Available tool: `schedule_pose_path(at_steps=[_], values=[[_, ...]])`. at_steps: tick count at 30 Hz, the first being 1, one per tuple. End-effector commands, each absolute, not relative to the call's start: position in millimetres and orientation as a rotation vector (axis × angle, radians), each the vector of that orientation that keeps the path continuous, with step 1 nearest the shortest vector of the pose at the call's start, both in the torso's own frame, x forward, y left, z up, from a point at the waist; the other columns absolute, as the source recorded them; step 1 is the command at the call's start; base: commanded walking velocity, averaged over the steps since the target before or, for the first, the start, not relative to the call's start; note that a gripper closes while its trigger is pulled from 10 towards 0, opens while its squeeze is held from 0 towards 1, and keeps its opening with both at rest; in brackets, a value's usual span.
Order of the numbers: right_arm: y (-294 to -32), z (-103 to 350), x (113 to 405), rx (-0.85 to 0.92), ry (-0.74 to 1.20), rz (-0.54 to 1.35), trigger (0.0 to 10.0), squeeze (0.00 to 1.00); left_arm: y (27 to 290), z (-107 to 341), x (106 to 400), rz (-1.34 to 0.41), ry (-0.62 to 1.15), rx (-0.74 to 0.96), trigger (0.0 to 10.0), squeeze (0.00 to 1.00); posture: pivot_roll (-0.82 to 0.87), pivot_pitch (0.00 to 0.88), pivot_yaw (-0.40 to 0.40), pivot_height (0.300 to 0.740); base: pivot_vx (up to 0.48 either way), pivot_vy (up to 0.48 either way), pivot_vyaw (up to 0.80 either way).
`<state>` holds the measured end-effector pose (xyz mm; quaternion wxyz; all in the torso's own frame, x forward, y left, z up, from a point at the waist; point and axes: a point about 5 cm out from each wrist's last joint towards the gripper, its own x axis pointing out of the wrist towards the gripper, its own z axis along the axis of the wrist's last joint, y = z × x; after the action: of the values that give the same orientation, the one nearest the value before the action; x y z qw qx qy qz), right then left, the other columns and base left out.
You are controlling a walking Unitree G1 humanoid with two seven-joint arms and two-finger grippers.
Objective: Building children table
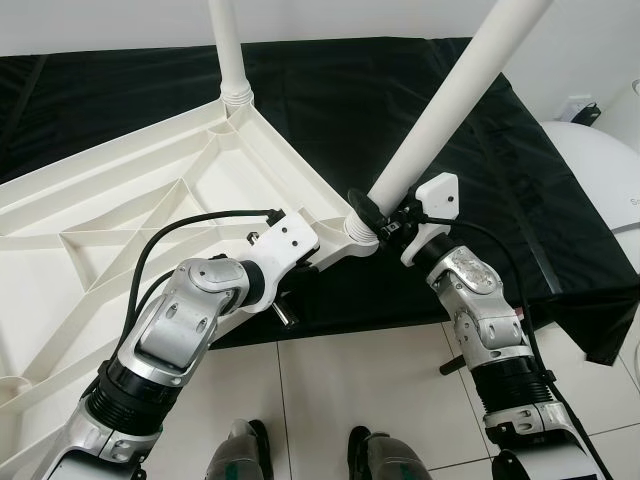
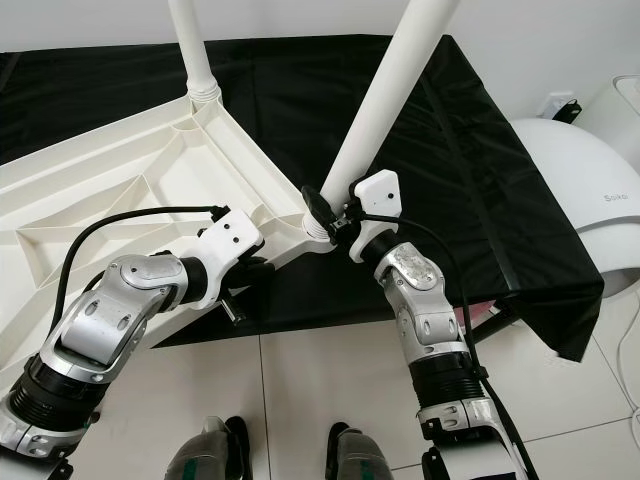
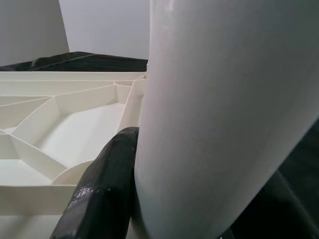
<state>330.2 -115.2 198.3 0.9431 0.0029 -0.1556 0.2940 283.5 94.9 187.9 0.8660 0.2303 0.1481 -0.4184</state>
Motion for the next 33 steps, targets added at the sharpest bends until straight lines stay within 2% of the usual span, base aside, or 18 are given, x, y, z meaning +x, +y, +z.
schedule_pose_path(at_steps=[1,11,19,22,33], values=[[-121,200,332,0.023,-0.317,0.598,10.0,0.00,92,198,283,-0.844,0.234,0.495,10.0,0.00,-0.08,0.175,-0.016,0.740,0.000,0.000,0.00],[-133,221,341,0.080,-0.335,0.705,10.0,0.00,91,196,282,-0.847,0.240,0.494,10.0,0.00,-0.08,0.183,-0.019,0.740,0.000,0.000,0.00],[-134,227,343,0.058,-0.325,0.802,10.0,0.00,90,195,282,-0.853,0.239,0.496,10.0,0.00,-0.08,0.188,-0.024,0.740,0.000,0.000,0.00],[-131,224,341,0.037,-0.298,0.886,10.0,0.00,90,195,282,-0.853,0.239,0.498,10.0,0.00,-0.08,0.190,-0.025,0.740,0.000,0.000,0.00],[-129,209,344,-0.030,-0.227,0.998,10.0,0.00,89,196,281,-0.856,0.237,0.500,10.0,0.00,-0.07,0.199,-0.023,0.740,0.000,0.000,0.00]])
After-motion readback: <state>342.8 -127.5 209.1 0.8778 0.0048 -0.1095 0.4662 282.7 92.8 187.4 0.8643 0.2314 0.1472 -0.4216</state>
